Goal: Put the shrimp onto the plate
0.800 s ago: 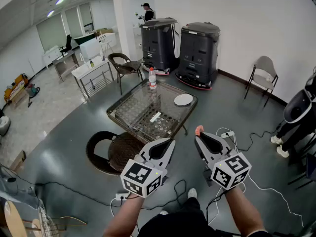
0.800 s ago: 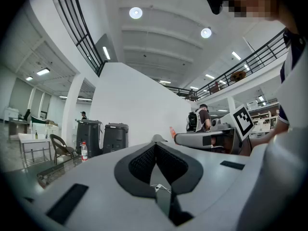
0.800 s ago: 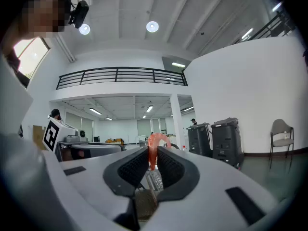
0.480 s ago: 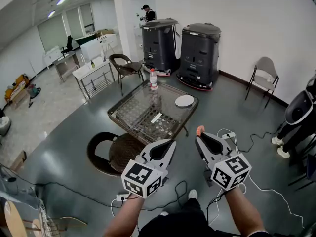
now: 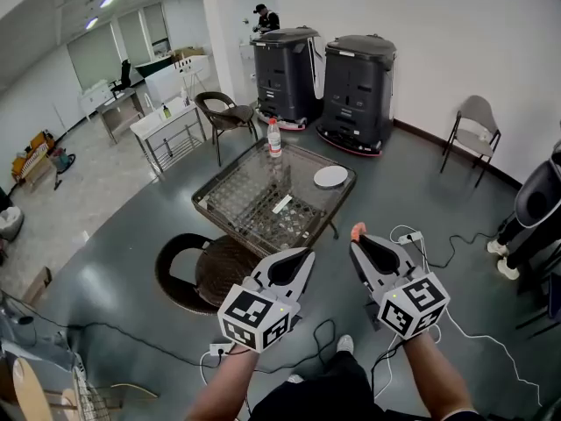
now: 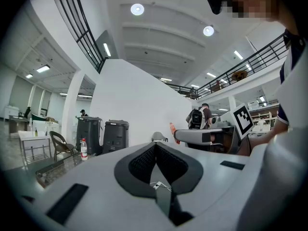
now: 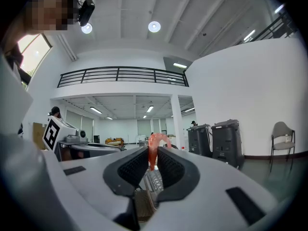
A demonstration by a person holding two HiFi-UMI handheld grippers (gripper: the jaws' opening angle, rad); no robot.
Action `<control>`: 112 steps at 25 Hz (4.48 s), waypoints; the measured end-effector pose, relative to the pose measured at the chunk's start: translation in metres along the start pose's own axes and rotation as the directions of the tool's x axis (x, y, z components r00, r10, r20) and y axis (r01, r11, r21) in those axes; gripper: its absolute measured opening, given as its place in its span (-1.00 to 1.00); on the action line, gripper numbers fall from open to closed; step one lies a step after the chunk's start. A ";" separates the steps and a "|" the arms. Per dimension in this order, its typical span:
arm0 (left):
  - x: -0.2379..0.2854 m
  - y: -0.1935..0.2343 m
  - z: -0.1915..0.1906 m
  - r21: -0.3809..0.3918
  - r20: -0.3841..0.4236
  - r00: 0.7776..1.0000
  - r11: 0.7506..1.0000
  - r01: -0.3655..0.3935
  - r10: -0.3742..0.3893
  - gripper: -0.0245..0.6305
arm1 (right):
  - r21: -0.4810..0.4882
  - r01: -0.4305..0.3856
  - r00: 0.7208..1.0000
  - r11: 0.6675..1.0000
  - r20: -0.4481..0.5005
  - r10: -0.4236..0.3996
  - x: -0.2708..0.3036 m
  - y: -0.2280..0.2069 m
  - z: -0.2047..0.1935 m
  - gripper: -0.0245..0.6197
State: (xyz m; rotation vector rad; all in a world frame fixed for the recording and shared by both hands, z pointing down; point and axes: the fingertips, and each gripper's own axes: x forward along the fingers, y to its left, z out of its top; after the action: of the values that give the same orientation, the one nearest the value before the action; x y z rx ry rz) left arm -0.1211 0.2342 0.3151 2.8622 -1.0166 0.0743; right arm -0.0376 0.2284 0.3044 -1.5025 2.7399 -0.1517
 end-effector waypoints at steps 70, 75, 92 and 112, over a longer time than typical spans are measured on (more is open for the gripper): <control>0.424 0.313 -0.054 -0.128 -0.182 0.983 0.991 -0.047 0.023 -0.90 | -0.010 -0.009 0.974 1.000 -0.226 0.007 0.382 -0.385 -0.056 -0.74; 0.434 0.329 -0.066 -0.151 -0.193 0.981 0.987 -0.061 0.031 -0.90 | -0.031 -0.017 0.956 0.999 -0.292 0.007 0.399 -0.397 -0.079 -0.74; 0.457 0.353 -0.144 -0.163 -0.327 0.927 0.955 -0.246 0.183 -0.90 | 0.008 -0.200 0.771 0.980 -0.615 0.163 0.430 -0.430 -0.252 -0.74; 0.443 0.348 -0.216 -0.255 -0.464 0.847 0.877 -0.407 0.258 -0.90 | 0.000 -0.405 0.494 0.914 -0.842 0.219 0.443 -0.426 -0.390 -0.74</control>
State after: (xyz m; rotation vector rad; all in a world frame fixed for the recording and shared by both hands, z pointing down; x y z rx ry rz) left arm 0.0005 -0.2871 0.5938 2.1878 -1.2726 0.4675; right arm 0.0592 -0.3417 0.7472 -1.0480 3.8399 -0.8104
